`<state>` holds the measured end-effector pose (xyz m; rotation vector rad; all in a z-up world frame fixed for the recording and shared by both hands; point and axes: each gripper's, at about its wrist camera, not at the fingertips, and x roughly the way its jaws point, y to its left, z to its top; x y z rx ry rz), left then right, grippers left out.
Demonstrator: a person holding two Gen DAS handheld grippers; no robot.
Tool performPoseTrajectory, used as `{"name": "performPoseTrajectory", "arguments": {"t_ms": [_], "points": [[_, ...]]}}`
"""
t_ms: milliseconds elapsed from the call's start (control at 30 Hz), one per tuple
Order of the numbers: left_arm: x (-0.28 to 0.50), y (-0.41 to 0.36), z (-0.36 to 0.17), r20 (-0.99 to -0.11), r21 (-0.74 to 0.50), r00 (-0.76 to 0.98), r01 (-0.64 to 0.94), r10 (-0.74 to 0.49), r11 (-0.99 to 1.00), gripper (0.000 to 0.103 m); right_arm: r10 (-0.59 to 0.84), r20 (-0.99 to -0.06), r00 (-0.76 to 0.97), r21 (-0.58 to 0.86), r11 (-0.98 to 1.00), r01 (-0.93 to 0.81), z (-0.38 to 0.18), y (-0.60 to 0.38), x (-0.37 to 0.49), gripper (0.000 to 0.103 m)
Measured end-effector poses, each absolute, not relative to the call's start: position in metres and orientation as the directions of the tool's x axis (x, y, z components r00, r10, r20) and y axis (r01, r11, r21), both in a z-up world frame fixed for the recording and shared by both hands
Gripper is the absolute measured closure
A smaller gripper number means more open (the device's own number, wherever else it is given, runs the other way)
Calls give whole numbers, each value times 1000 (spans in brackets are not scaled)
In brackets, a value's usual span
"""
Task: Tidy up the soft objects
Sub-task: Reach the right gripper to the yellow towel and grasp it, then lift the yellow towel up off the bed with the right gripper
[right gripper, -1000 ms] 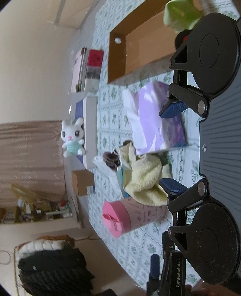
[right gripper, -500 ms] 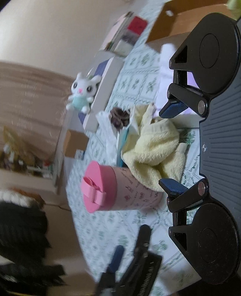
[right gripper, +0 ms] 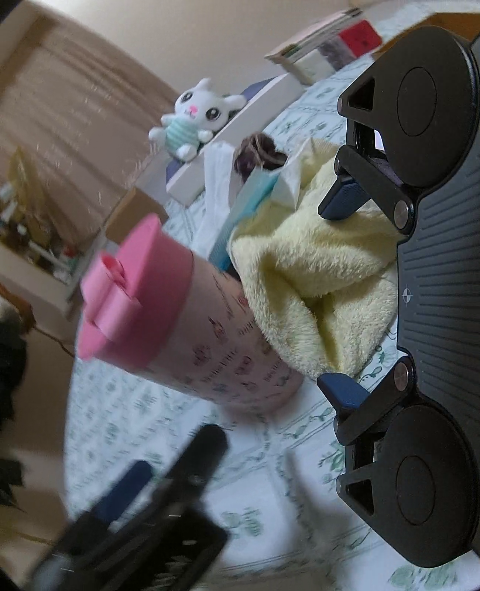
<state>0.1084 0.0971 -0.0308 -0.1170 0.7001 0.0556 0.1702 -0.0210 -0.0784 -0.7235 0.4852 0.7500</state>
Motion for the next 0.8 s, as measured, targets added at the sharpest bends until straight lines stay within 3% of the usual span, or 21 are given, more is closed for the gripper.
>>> {"name": "performPoseTrajectory", "arguments": {"t_ms": [133,200,233,333,467,800], "points": [[110,98,-34,-648,-94,761,-95,12,991,24,446,-634,632,-370,542,-754,-80,-24,180,15],[110,98,-36,-652,-97,758,-96,10,991,24,446,-643,623,-342,561,-754,-79,-27,184,41],[109,97,-36,-653,-98,757,-97,10,990,24,435,-644,629,-342,572,-746,-78,-27,185,63],[106,96,-37,-655,-102,756,-98,7,990,24,423,-636,645,-341,596,-727,-73,-33,185,89],[99,92,-34,-651,-102,759,-96,6,990,24,436,-612,659,-330,617,-715,-60,-44,173,95],[76,80,-23,-634,-106,774,-83,-3,991,24,488,-643,589,-136,685,-716,-31,-91,120,97]]}}
